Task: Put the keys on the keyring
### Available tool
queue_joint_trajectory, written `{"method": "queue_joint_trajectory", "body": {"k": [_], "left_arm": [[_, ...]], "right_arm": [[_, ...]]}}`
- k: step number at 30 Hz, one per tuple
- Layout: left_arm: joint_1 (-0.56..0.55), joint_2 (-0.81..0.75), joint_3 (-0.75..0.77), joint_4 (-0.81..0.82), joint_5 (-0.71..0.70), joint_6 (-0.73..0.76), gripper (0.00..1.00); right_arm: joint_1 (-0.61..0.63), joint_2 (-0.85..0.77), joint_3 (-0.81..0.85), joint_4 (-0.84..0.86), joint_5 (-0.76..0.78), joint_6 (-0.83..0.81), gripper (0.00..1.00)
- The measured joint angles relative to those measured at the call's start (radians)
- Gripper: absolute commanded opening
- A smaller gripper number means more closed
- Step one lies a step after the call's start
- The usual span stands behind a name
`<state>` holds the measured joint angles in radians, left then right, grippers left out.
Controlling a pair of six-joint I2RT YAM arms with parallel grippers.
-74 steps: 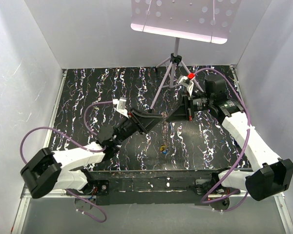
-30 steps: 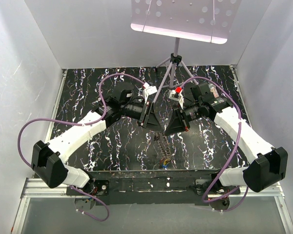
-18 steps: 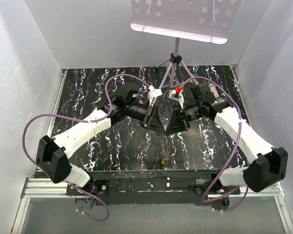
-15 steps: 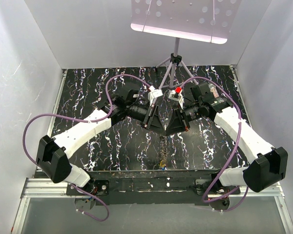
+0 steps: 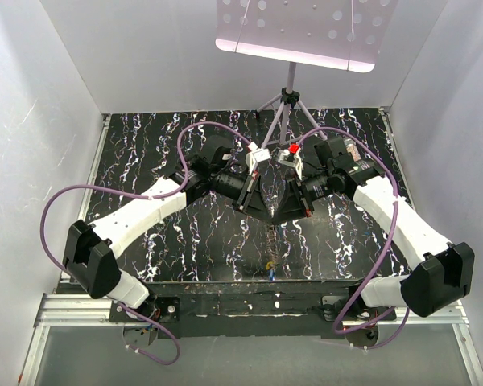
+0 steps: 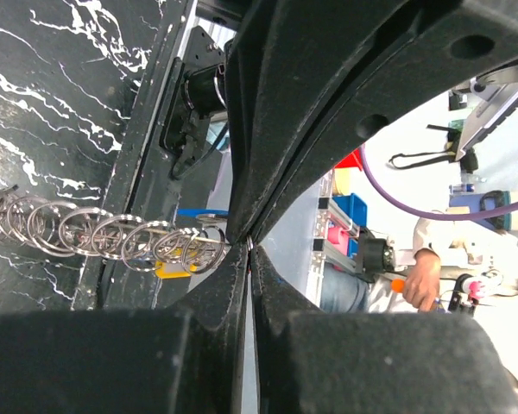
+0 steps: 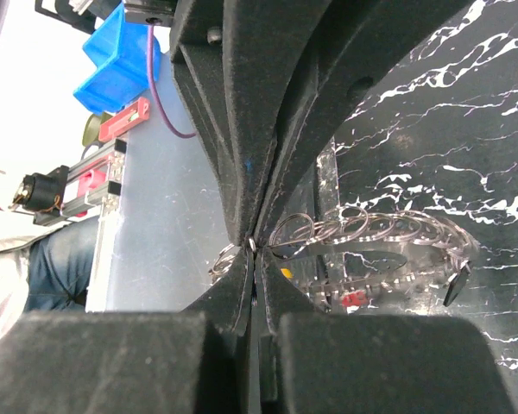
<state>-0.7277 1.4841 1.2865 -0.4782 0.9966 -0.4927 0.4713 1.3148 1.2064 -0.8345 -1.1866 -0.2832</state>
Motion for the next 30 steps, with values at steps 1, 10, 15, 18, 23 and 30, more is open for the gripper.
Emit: {"method": "queue_joint_trajectory", "body": {"k": [1,10,15,18,23,30], "left_arm": [[-0.001,0.000,0.002,0.000,0.007,0.000,0.00],[-0.004,-0.022,-0.024,0.048,-0.008,0.002,0.00],[-0.001,-0.127,-0.182,0.231,-0.039,-0.090,0.00],[0.000,-0.190,-0.284,0.409,-0.061,-0.190,0.00],[-0.002,-0.261,-0.480,0.804,-0.132,-0.386,0.00],[-0.103,-0.338,-0.778,1.345,-0.422,-0.419,0.00]], "right_arm": [[0.000,0.000,0.000,0.000,0.005,-0.001,0.01],[-0.010,-0.032,0.000,0.024,-0.005,0.020,0.46],[-0.077,-0.082,0.001,0.028,-0.059,0.022,0.48],[-0.105,-0.101,0.002,0.030,-0.082,0.022,0.49],[-0.112,-0.111,0.017,0.017,-0.107,-0.014,0.51],[-0.132,-0.103,0.108,0.000,-0.127,-0.098,0.51]]}}
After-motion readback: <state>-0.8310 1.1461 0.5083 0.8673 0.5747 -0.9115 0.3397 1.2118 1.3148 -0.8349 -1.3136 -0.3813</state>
